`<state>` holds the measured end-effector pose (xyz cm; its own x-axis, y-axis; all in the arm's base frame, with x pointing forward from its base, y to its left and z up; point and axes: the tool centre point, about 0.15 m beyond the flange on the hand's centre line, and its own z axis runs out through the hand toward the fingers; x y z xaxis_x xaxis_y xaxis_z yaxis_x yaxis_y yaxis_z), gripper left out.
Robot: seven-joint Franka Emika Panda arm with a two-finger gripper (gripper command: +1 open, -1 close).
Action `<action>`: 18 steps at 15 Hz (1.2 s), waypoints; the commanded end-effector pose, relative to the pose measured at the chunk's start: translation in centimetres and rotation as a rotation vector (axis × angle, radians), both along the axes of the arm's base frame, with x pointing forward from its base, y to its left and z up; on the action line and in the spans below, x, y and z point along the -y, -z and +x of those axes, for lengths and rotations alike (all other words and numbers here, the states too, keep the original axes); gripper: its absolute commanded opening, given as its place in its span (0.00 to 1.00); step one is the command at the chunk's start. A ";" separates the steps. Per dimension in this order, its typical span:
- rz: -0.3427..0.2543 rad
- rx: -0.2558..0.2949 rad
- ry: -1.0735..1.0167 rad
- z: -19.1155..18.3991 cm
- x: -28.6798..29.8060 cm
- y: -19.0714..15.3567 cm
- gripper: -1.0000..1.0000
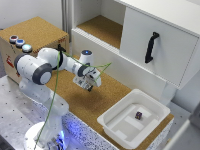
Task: Push the pink block towards the left
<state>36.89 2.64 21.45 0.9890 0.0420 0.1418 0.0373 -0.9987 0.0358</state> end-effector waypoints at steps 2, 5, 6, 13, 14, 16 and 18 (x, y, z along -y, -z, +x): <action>0.019 -0.088 0.007 2.1 -3.9 1.2 0.00; 0.040 -0.096 -0.007 2.5 -5.1 1.0 0.00; 0.042 -0.097 -0.018 2.6 -5.6 0.9 0.00; 0.116 -0.127 -0.044 3.5 -10.2 0.7 0.00; 0.126 -0.136 -0.044 3.8 -10.7 0.7 0.00; 0.131 -0.147 -0.034 3.6 -11.0 0.7 0.00; 0.128 -0.151 -0.037 2.9 -11.2 0.8 0.00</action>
<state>38.49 11.81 21.32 0.9913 0.0796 0.1045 0.0884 -0.9926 -0.0827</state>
